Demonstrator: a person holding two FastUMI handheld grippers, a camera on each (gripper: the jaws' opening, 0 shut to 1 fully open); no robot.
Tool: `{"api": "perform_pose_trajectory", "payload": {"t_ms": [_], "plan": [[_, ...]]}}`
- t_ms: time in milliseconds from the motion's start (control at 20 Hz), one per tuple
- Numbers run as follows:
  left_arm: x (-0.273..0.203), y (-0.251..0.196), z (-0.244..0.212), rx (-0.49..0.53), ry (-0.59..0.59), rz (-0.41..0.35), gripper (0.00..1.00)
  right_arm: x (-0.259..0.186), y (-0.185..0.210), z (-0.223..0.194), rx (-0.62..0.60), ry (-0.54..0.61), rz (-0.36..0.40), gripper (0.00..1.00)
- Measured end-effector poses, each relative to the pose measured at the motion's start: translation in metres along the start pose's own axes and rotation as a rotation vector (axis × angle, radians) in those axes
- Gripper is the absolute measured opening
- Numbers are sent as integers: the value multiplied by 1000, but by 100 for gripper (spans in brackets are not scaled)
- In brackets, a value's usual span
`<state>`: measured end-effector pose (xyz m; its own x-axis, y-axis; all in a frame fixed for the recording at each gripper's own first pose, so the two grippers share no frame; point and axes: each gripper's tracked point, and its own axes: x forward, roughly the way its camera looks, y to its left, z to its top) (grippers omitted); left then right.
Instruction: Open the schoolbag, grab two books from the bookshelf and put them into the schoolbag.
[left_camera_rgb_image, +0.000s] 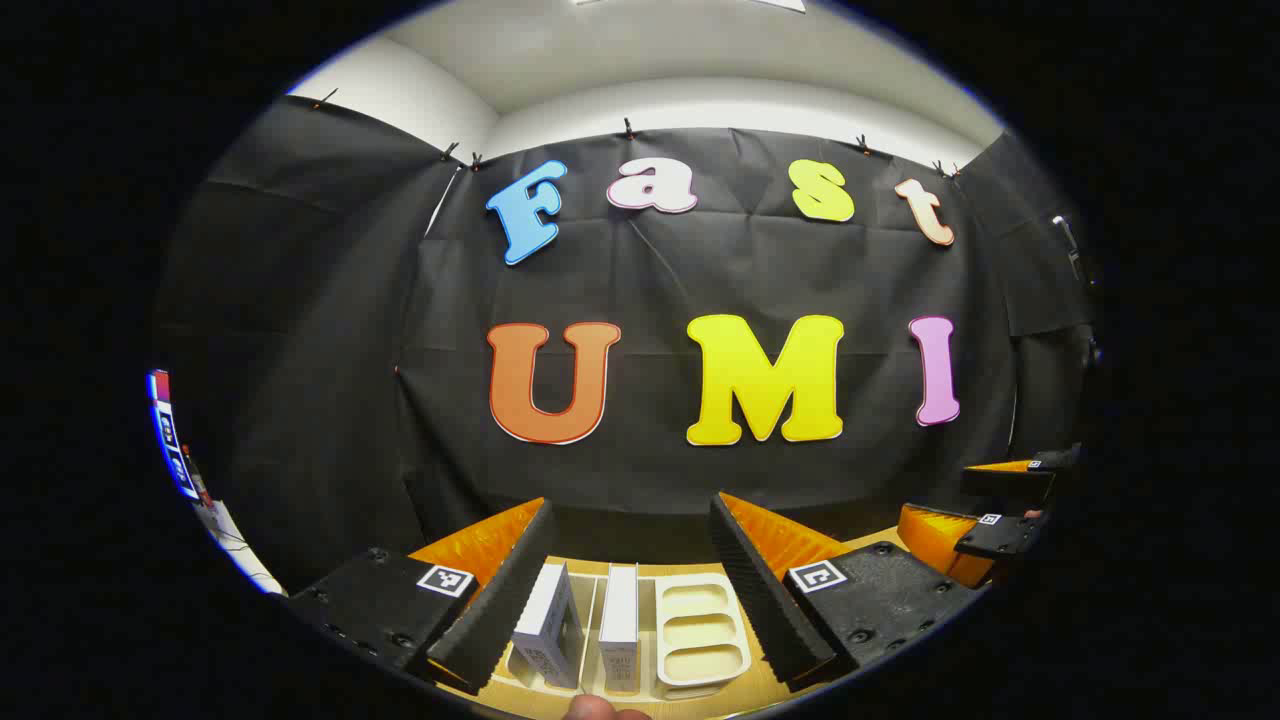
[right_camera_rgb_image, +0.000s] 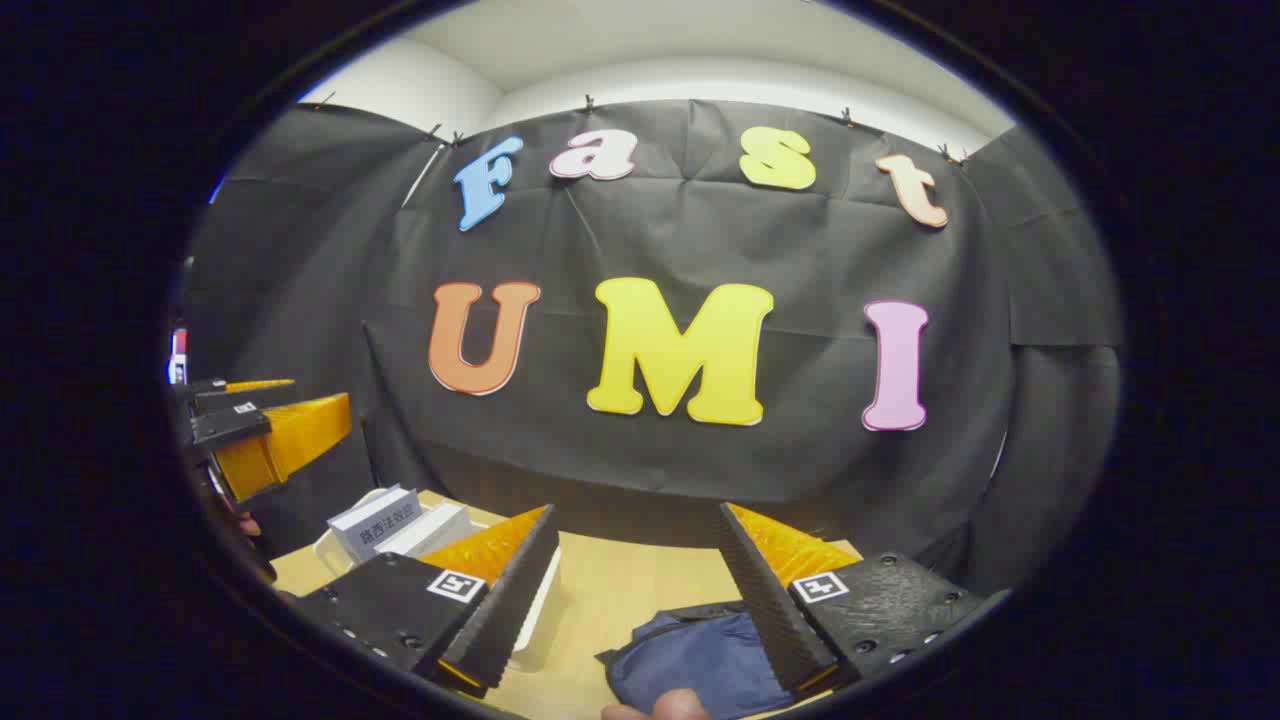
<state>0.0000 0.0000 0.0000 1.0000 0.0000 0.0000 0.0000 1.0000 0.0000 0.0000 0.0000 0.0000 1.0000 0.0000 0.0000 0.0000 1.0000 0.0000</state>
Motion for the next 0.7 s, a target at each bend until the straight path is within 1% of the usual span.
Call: {"api": "perform_pose_trajectory", "payload": {"t_ms": [50, 150, 250, 400, 500, 550, 700], "plan": [[0, 0, -2, -12, 9, 2, 98, 1, 0, -2, -13, 6, 2, 97], [-3, 1, -6, -31, 22, 2, 99, 1, 0, -7, -19, 26, 11, 94], [-6, 6, -5, -38, 15, 14, 99, 1, 0, -16, -57, 61, 14, 95], [-5, 10, -8, -36, 14, 33, 99, 1, -1, -50, -76, 181, 34, 96], [-4, 10, -12, -31, 26, 37, 99, -2, -7, -73, -63, 267, 37, 95], [-4, 10, -13, -30, 28, 38, 99, -2, -11, -83, -54, 299, 36, 99], [-5, 9, -16, -20, 31, 44, 99, -2, -17, -98, -44, 353, 30, 93]]}}
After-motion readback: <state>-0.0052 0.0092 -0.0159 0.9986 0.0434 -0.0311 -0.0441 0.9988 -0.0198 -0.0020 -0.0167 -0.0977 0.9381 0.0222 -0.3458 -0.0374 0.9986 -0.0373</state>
